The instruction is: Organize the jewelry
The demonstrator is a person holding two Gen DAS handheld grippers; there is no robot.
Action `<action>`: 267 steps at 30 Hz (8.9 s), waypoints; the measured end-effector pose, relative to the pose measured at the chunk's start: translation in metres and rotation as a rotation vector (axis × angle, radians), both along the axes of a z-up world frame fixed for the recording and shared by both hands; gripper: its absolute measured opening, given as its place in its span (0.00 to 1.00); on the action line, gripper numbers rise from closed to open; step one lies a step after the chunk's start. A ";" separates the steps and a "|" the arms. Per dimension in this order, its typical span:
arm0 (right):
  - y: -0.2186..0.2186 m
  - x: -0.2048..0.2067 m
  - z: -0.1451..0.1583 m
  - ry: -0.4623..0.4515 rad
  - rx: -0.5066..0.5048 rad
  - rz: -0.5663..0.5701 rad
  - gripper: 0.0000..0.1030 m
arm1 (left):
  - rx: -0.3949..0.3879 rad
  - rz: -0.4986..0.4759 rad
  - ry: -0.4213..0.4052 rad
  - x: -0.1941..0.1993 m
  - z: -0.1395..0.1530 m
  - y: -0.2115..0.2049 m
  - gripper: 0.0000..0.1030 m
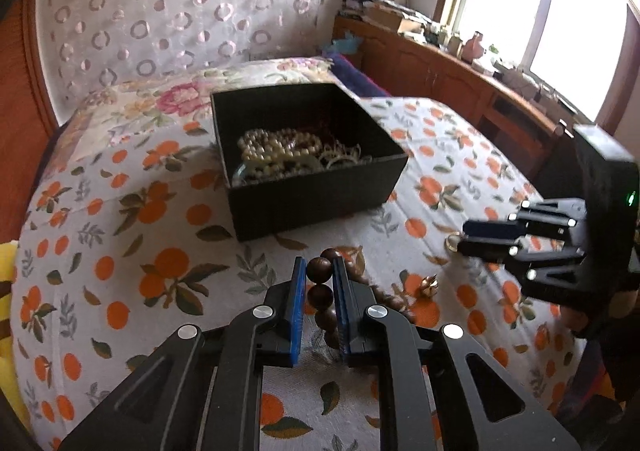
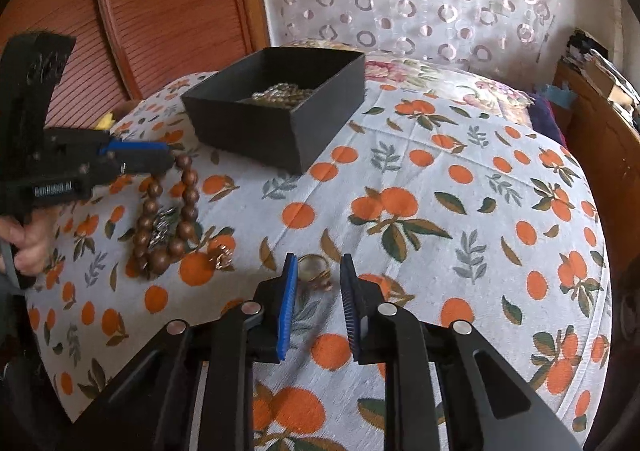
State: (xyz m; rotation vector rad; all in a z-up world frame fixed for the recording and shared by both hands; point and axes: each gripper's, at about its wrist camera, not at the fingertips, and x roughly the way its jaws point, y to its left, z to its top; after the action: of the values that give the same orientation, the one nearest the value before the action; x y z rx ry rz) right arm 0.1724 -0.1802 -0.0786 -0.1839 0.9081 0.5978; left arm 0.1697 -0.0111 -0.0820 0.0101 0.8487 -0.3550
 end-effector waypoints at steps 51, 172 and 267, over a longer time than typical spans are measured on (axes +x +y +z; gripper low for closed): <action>0.051 0.060 0.066 -0.169 0.054 0.108 0.09 | 0.009 0.025 -0.258 0.038 0.113 -0.018 0.12; 0.052 -0.007 0.027 -0.098 -0.016 0.142 0.16 | 0.010 0.047 0.016 -0.018 -0.007 -0.003 0.11; -0.010 -0.053 0.114 -0.345 0.209 -0.242 0.98 | 0.103 0.328 -0.240 -0.070 0.069 0.011 0.93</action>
State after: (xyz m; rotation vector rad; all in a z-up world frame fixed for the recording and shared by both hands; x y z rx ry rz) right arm 0.1198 -0.1901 0.0350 0.0134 0.5190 0.4152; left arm 0.1000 -0.0002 -0.0133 0.0088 0.6161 0.0001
